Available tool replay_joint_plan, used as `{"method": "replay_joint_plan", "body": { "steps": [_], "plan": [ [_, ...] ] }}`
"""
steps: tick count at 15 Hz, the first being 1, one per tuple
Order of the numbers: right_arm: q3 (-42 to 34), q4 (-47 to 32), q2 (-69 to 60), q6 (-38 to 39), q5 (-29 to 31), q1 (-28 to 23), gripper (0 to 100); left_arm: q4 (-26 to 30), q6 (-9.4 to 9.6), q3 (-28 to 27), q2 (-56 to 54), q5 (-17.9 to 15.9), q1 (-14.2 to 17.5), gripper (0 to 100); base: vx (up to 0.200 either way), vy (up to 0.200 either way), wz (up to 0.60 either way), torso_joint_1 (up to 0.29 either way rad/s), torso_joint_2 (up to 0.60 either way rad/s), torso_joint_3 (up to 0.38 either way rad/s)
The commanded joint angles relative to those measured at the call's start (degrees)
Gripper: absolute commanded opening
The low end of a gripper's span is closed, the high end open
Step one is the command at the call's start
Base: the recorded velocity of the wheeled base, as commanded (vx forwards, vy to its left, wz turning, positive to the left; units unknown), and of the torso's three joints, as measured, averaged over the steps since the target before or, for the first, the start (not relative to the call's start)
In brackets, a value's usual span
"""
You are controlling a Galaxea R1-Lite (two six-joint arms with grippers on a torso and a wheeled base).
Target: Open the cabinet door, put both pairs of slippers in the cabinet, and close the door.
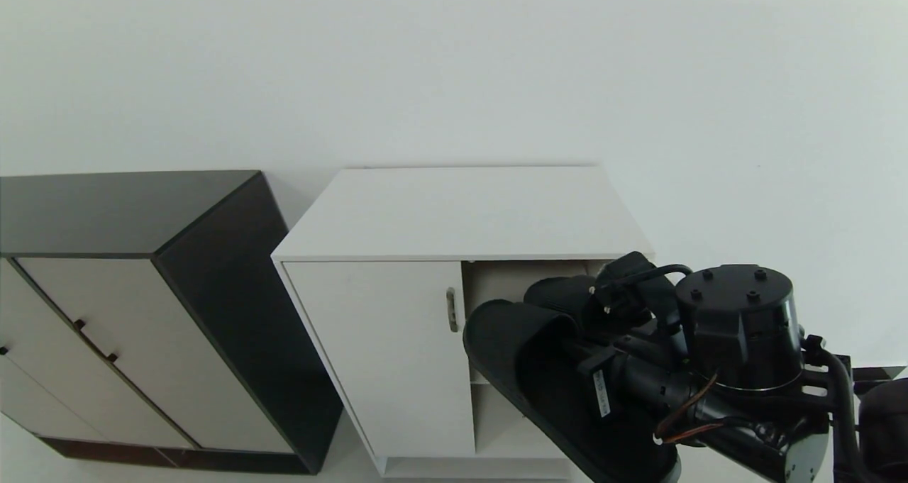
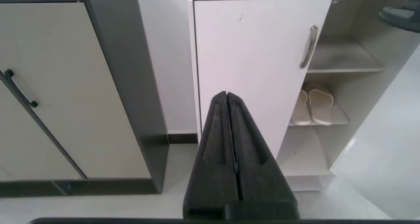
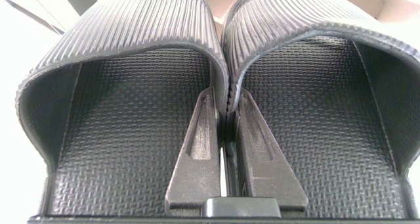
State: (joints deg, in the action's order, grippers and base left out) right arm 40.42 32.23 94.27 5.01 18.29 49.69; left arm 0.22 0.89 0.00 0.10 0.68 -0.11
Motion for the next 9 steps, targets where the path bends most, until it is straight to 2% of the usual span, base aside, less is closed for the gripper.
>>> {"method": "replay_joint_plan", "body": {
  "steps": [1, 4, 9],
  "plan": [
    [-0.17, 0.02, 0.04, -0.09, 0.0, 0.06, 0, -0.04, -0.01, 0.0, 0.08, 0.02, -0.07, 0, 0.0, 0.0, 0.0, 0.0, 0.0, 0.0],
    [-0.26, 0.11, 0.04, -0.79, 0.0, 0.06, 0, 0.04, -0.01, 0.0, 0.08, 0.02, -0.07, 0, 0.0, 0.0, 0.0, -0.073, 0.18, 0.098],
    [-0.35, 0.11, 0.04, -0.79, -0.09, 0.06, 0, -0.04, -0.01, 0.0, 0.08, 0.02, 0.02, 0, 0.0, 0.0, 0.0, -0.208, 0.5, 0.289]
  ]
}}
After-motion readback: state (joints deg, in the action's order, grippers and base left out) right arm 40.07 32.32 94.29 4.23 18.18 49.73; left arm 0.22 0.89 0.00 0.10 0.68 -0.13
